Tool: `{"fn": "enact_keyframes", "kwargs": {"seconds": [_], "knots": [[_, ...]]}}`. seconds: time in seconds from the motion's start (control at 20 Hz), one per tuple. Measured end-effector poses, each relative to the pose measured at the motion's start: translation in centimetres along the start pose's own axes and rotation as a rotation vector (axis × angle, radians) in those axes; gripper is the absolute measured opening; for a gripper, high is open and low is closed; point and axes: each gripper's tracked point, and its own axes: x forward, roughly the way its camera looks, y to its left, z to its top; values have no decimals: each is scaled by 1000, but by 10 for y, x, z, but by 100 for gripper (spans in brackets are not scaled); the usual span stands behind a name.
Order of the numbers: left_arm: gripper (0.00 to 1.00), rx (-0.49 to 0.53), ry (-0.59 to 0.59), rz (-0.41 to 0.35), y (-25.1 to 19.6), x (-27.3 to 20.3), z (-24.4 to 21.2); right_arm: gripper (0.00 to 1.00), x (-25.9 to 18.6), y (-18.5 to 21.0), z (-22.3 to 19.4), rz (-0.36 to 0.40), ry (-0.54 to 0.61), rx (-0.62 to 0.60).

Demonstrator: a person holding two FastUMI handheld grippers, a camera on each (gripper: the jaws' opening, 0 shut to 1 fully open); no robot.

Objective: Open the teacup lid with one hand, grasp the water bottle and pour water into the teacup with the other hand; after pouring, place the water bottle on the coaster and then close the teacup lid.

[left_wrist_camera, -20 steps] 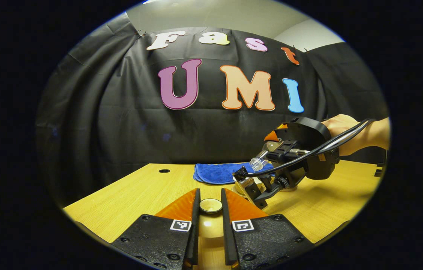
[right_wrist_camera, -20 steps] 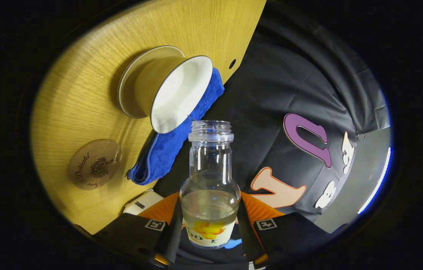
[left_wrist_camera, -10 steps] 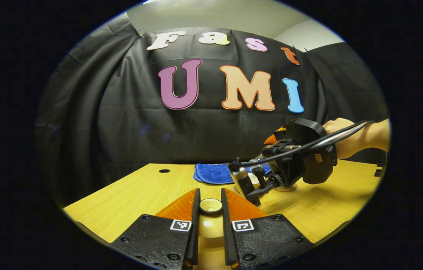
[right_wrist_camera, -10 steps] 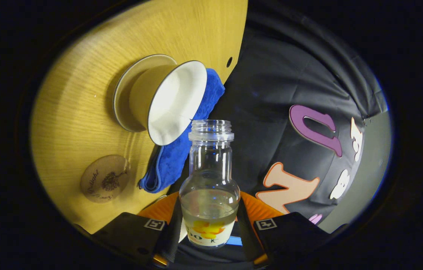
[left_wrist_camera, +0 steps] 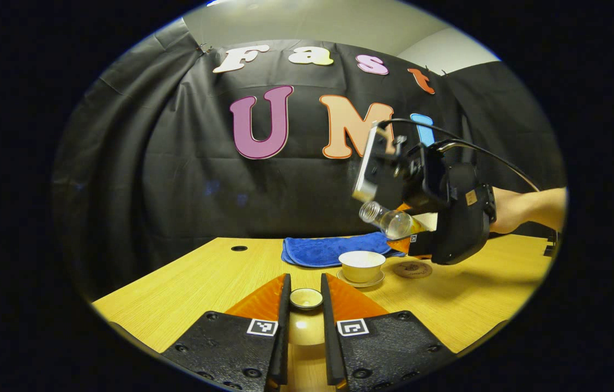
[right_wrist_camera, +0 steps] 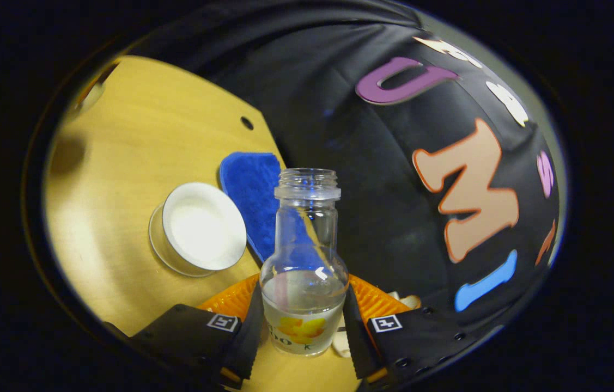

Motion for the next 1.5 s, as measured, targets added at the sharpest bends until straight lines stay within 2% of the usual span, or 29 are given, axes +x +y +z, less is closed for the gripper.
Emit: {"fn": "enact_keyframes", "kwargs": {"seconds": [0.15, 0.25, 0.35, 0.45, 0.55, 0.7, 0.9, 1.35, 1.5], "knots": [[25, 0, 0, 3, 0, 0, -1, 71, -7, -22, -12, 12, -60, 362], [25, 0, 0, 4, 0, 0, -2, 71, -10, -32, -14, 9, -111, 558], [25, 0, 0, 5, 0, -1, -2, 72, -10, -35, -27, 6, -119, 722], [25, 0, 1, 6, 1, 0, -1, 74, -10, -39, -40, -19, -130, 833], [25, 0, 1, 6, 0, -1, -1, 73, -13, -49, -52, -65, -161, 876], [25, 0, 1, 6, 0, 0, -1, 72, -8, -41, -56, -49, -159, 892], [25, -1, 1, 7, 0, -1, -1, 73, -6, -26, -52, -51, -166, 846], [25, -1, 2, 8, 1, 0, -1, 72, -11, -32, -51, -96, -218, 863], [25, 0, 2, 10, 1, 0, -1, 75, -9, -33, -54, -103, -218, 860]]}}
